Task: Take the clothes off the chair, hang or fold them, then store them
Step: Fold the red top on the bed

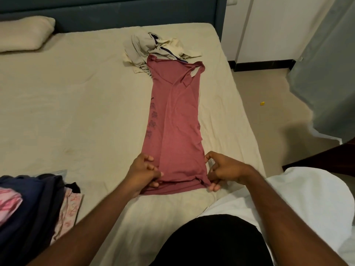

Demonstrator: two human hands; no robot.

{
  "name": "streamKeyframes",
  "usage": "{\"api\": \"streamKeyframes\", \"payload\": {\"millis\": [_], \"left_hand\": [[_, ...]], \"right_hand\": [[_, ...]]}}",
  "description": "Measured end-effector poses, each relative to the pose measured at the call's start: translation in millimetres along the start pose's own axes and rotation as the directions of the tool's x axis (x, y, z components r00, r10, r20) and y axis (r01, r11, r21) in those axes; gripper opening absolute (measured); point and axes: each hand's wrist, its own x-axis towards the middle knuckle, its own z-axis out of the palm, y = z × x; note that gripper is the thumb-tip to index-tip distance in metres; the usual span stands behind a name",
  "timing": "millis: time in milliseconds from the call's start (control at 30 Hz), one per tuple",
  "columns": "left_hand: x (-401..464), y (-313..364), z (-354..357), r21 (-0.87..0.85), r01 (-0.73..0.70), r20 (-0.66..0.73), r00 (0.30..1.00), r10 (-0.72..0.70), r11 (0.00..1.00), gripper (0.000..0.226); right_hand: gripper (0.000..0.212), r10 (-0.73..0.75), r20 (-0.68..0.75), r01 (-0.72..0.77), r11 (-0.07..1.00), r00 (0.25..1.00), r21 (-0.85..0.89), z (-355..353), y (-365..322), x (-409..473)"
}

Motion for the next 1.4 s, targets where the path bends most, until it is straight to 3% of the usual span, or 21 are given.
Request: {"api": "streamKeyframes", "payload": {"millis": [100, 167, 200, 233, 300, 333, 400, 467, 567, 600, 633, 667, 733, 767, 800, 900, 1000, 1133, 1233, 1300, 1400], "left_hand": [[-23, -13, -24, -0.038, 0.008, 0.005, 1.0, -0.008, 0.999, 0.047], [-26, -20, -43, 0.071, -0.141, -0.052, 0.988, 0.145, 0.987, 0.033], [-21, -24, -55, 0.245, -0.27, -0.086, 0.951, 0.298, 0.931, 0.026], [-16, -29, -68, 0.462, -0.403, -0.058, 0.875, 0.48, 0.79, 0.021], [2, -39, -91, 0.739, -0.569, 0.202, 0.698, 0.687, 0.361, 0.031], [12, -42, -99, 0.769, -0.612, 0.345, 0.643, 0.684, 0.187, 0.041], [27, -44, -108, 0.735, -0.675, 0.548, 0.54, 0.639, -0.06, 0.047], [33, -44, -107, 0.672, -0.712, 0.666, 0.462, 0.585, -0.202, 0.043], [39, -44, -98, 0.609, -0.75, 0.729, 0.401, 0.555, -0.258, 0.039], [41, -45, -96, 0.596, -0.769, 0.728, 0.396, 0.56, -0.231, 0.039], [43, -45, -95, 0.583, -0.797, 0.707, 0.401, 0.583, -0.158, 0.038], [43, -43, -94, 0.559, -0.829, 0.663, 0.442, 0.604, -0.007, 0.035], [35, -29, -93, 0.456, -0.771, 0.516, 0.636, 0.573, 0.445, 0.028], [32, -23, -93, 0.372, -0.687, 0.476, 0.719, 0.507, 0.624, 0.027], [30, -18, -92, 0.31, -0.633, 0.472, 0.75, 0.463, 0.71, 0.024], [26, -7, -92, 0.229, -0.615, 0.544, 0.724, 0.424, 0.755, 0.029], [22, -2, -100, 0.281, -0.569, 0.657, 0.701, 0.277, 0.773, 0.022], [8, 5, -106, 0.34, -0.485, 0.826, 0.564, -0.009, 0.806, 0.024], [0, 15, -106, 0.353, -0.465, 0.864, 0.494, -0.093, 0.812, 0.031], [8, 28, -108, 0.26, -0.381, 0.826, 0.564, 0.0, 0.887, 0.019], [43, 45, -100, -0.035, -0.067, 0.533, 0.843, 0.075, 0.997, 0.023]], "right_hand": [[0.046, -0.026, -0.077, 0.027, 1.0, 0.997, 0.014, -7, 3, -4], [0.043, -0.159, -0.269, 0.109, 0.976, 0.95, -0.191, -15, 9, 0], [0.045, -0.26, -0.339, 0.139, 0.929, 0.904, -0.342, -21, 12, 3], [0.051, -0.357, -0.354, 0.155, 0.859, 0.865, -0.487, -25, 16, 7], [0.072, -0.48, -0.27, 0.146, 0.666, 0.835, -0.731, -35, 21, 17], [0.082, -0.508, -0.207, 0.135, 0.557, 0.836, -0.819, -38, 21, 20], [0.088, -0.557, -0.038, 0.166, 0.31, 0.83, -0.936, -40, 20, 26], [0.08, -0.604, 0.161, 0.245, 0.059, 0.781, -0.968, -32, 17, 30], [0.066, -0.597, 0.358, 0.318, -0.176, 0.718, -0.932, -17, 14, 39], [0.06, -0.583, 0.362, 0.329, -0.167, 0.728, -0.93, -12, 12, 39], [0.055, -0.568, 0.335, 0.359, -0.075, 0.752, -0.93, -10, 12, 41], [0.055, -0.526, 0.283, 0.395, 0.112, 0.802, -0.912, -8, 9, 37], [0.053, -0.427, 0.151, 0.396, 0.571, 0.891, -0.719, -8, 8, 28], [0.044, -0.422, 0.087, 0.391, 0.718, 0.902, -0.575, -9, 7, 24], [0.036, -0.441, 0.026, 0.4, 0.788, 0.897, -0.468, -10, 7, 21], [0.034, -0.446, -0.011, 0.417, 0.845, 0.895, -0.334, -10, 3, 12], [0.042, -0.358, 0.09, 0.367, 0.867, 0.929, -0.337, -8, -1, 4], [0.027, -0.257, 0.297, 0.353, 0.873, 0.92, -0.337, -1, 4, -7], [0.031, -0.263, 0.349, 0.368, 0.886, 0.9, -0.283, -2, 5, -12], [0.03, -0.313, 0.263, 0.364, 0.915, 0.913, -0.176, -13, -7, -7], [0.035, -0.291, -0.064, 0.296, 0.952, 0.954, 0.074, -35, -25, 24]]}}
